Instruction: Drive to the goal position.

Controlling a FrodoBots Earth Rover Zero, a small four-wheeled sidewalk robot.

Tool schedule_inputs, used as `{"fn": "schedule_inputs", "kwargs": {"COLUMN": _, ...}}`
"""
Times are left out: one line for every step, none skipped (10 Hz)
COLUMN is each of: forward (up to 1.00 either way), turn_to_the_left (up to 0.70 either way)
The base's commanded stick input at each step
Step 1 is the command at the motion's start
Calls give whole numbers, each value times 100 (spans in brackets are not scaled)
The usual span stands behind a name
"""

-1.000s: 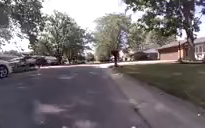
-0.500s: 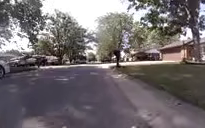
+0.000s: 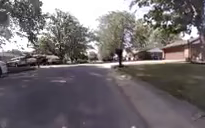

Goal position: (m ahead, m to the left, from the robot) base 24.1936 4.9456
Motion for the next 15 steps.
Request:
{"fn": "schedule_inputs", "kwargs": {"forward": 69, "turn_to_the_left": 3}}
{"fn": "schedule_inputs", "kwargs": {"forward": 69, "turn_to_the_left": 3}}
{"fn": "schedule_inputs", "kwargs": {"forward": 69, "turn_to_the_left": 3}}
{"fn": "schedule_inputs", "kwargs": {"forward": 69, "turn_to_the_left": 3}}
{"fn": "schedule_inputs", "kwargs": {"forward": 69, "turn_to_the_left": 3}}
{"fn": "schedule_inputs", "kwargs": {"forward": 69, "turn_to_the_left": 3}}
{"fn": "schedule_inputs", "kwargs": {"forward": 69, "turn_to_the_left": 3}}
{"fn": "schedule_inputs", "kwargs": {"forward": 69, "turn_to_the_left": 3}}
{"fn": "schedule_inputs", "kwargs": {"forward": 69, "turn_to_the_left": 3}}
{"fn": "schedule_inputs", "kwargs": {"forward": 69, "turn_to_the_left": 3}}
{"fn": "schedule_inputs", "kwargs": {"forward": 69, "turn_to_the_left": 3}}
{"fn": "schedule_inputs", "kwargs": {"forward": 69, "turn_to_the_left": 3}}
{"fn": "schedule_inputs", "kwargs": {"forward": 69, "turn_to_the_left": 3}}
{"fn": "schedule_inputs", "kwargs": {"forward": 69, "turn_to_the_left": 3}}
{"fn": "schedule_inputs", "kwargs": {"forward": 69, "turn_to_the_left": 3}}
